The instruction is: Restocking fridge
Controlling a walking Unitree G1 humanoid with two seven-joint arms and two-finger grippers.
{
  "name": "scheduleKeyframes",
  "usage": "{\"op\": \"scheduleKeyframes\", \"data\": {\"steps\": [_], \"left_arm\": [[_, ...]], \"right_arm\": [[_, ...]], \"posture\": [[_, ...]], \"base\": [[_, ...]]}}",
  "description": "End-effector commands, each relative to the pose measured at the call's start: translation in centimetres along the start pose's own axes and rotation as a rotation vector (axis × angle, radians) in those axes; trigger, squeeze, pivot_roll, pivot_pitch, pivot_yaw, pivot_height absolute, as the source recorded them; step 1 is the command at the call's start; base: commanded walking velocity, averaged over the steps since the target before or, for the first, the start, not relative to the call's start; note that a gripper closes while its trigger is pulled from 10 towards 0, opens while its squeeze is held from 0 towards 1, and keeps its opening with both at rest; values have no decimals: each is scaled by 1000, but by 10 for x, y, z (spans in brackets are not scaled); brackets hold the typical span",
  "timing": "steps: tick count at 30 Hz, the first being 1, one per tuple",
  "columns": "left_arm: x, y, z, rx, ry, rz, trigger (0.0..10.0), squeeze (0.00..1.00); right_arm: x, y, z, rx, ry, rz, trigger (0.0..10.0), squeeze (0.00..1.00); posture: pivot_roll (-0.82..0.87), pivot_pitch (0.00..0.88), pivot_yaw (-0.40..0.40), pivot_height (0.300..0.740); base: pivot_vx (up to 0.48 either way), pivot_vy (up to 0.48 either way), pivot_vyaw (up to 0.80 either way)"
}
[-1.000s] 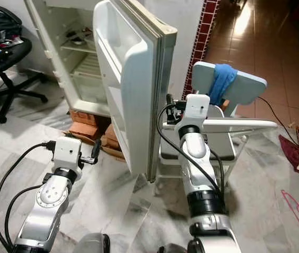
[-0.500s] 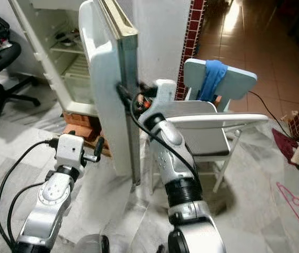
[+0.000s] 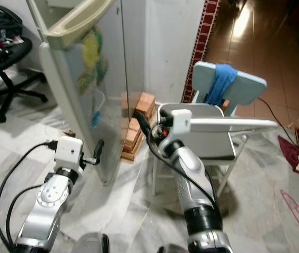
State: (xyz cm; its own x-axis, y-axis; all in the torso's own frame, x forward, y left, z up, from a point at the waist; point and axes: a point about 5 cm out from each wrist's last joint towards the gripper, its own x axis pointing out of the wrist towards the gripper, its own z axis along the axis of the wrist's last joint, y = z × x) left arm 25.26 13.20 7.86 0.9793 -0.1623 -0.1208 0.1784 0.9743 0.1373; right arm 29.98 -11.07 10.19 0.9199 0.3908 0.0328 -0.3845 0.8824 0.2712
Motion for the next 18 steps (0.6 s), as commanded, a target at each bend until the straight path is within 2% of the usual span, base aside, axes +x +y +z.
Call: {"op": "scheduleKeyframes", "data": {"steps": [1, 3, 5, 7, 11, 15, 18], "left_arm": [[0, 0, 1, -22, 3, -4, 10000, 0], [0, 3, 0, -42, 15, 17, 10000, 0], [0, 3, 0, -43, 17, 18, 10000, 0], [3, 3, 2, -41, 7, 3, 10000, 0], [5, 4, 2, -38, 5, -5, 10000, 0], [15, 6, 7, -28, -7, -5, 10000, 0], [25, 4, 12, -24, -26, -19, 10000, 0]], "right_arm": [[-7, -9, 4, -77, -37, -58, 10000, 1000], [-20, -23, -2, -99, -36, -157, 10000, 1000], [-23, -26, -3, -116, -33, -180, 10000, 1000], [-33, -32, -6, -161, -34, -249, 10000, 1000], [-35, -31, -7, -192, -52, -276, 10000, 1000], [-28, -29, -7, -239, -57, -253, 10000, 1000], [-25, -35, -3, -252, -73, -277, 10000, 1000]], "posture": [[56, 40, -35, 740], [53, 43, -37, 740], [49, 41, -38, 740], [47, 41, -30, 740], [39, 30, -16, 740], [20, 9, -7, 740], [9, 0, -10, 740]], "base": [[0, 0, 0], [0, 0, 0], [0, 0, 0], [0, 326, 0], [0, 442, 0], [0, 480, 0], [0, 480, 0]]}}
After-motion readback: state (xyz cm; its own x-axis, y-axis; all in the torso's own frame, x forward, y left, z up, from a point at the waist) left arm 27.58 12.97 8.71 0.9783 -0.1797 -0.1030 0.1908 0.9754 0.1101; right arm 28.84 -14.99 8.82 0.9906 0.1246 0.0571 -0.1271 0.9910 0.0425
